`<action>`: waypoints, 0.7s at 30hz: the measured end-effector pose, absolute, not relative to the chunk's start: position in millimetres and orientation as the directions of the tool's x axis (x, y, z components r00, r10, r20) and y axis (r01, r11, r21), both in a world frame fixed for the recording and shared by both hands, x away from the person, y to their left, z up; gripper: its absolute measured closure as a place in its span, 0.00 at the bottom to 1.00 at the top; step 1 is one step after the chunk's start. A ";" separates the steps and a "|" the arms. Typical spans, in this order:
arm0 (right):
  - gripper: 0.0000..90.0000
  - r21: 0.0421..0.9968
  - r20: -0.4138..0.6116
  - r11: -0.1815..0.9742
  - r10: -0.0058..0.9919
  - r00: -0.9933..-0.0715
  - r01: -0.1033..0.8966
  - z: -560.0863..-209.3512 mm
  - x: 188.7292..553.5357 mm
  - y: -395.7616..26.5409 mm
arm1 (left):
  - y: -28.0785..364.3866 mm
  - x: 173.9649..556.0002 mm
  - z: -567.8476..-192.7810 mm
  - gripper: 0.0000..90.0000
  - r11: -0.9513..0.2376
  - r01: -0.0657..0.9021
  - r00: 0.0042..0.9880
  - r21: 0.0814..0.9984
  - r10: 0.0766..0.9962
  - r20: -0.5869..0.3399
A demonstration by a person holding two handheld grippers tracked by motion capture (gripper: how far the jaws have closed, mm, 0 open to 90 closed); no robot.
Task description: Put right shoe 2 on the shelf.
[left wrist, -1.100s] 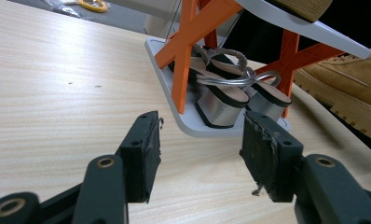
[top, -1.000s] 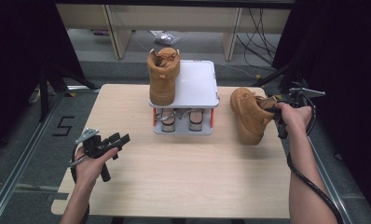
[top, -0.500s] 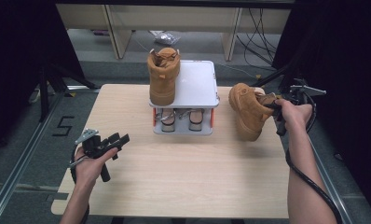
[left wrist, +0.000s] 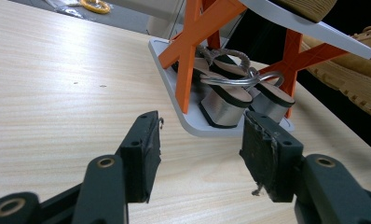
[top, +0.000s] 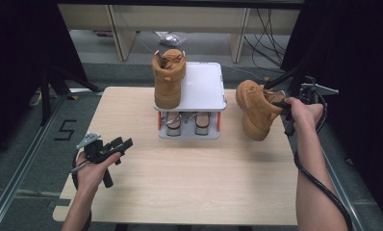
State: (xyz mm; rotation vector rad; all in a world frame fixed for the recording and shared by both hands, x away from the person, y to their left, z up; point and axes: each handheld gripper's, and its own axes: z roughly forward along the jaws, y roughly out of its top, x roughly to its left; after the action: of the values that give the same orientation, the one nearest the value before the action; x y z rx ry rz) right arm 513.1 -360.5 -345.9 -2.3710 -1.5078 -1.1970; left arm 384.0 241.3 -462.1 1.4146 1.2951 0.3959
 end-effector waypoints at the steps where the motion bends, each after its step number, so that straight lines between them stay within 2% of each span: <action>1: 0.92 0.321 0.655 -0.512 0.728 0.204 0.797 -345.6 513.2 -360.5 | 241.3 383.9 -462.1 0.51 0.224 0.471 0.341 0.853 0.846 -0.410; 9: 0.92 0.330 0.657 -0.525 0.724 0.209 0.785 -336.5 513.9 -359.6 | 240.4 384.2 -463.2 0.51 0.220 0.473 0.343 0.853 0.846 -0.409; 10: 0.92 0.358 0.672 -0.536 0.716 0.188 0.765 -338.2 514.4 -358.6 | 240.5 384.1 -463.2 0.51 0.220 0.474 0.343 0.853 0.846 -0.409; 21: 0.92 0.355 0.668 -0.539 0.718 0.196 0.764 -331.3 516.8 -354.8 | 241.5 383.8 -462.9 0.52 0.225 0.470 0.341 0.853 0.845 -0.411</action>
State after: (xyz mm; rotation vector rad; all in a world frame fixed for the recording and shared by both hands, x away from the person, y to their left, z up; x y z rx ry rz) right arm 516.8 -354.8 -331.3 -2.3849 -1.4800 -1.2811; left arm 383.8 241.5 -462.9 1.4144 1.2946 0.3965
